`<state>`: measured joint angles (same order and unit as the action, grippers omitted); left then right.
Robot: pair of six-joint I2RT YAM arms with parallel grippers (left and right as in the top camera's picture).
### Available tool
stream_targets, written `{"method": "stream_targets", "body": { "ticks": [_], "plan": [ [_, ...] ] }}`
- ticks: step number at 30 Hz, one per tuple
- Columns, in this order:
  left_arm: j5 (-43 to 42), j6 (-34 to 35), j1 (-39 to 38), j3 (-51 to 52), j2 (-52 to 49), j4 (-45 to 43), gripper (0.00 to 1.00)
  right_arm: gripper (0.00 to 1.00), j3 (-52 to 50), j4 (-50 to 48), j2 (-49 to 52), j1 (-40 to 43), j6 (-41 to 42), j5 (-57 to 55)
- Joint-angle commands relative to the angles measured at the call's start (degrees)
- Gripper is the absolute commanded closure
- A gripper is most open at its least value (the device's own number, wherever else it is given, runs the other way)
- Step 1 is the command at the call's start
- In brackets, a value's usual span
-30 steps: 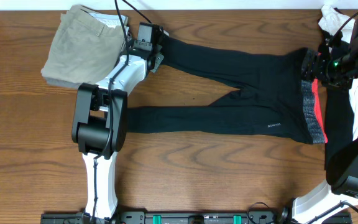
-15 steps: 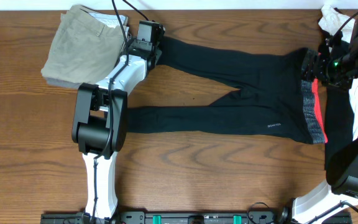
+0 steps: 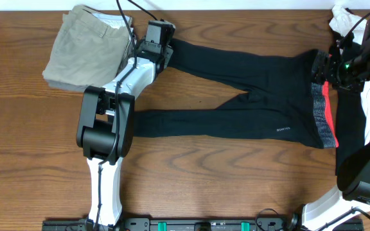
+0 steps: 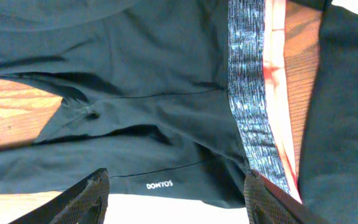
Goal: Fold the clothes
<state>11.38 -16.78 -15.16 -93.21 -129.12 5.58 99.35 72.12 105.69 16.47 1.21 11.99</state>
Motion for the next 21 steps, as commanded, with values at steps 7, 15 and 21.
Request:
{"method": "stream_targets", "body": {
  "ticks": [7, 15, 21],
  "plan": [
    [-0.87, 8.26, 0.02, -0.46, -3.67, -0.5, 0.47, 0.33, 1.09, 0.33, -0.52, -0.81, -0.42, 0.31],
    [-0.87, 8.57, 0.02, -0.42, -3.78, -1.2, 0.47, 0.33, 1.09, 0.31, -0.52, -0.81, -0.39, 0.31],
    [-0.87, 8.55, 0.02, -0.42, -3.78, -0.9, 0.65, 0.33, 1.09, 0.2, -0.52, -0.79, -0.42, 0.31]
  ]
}}
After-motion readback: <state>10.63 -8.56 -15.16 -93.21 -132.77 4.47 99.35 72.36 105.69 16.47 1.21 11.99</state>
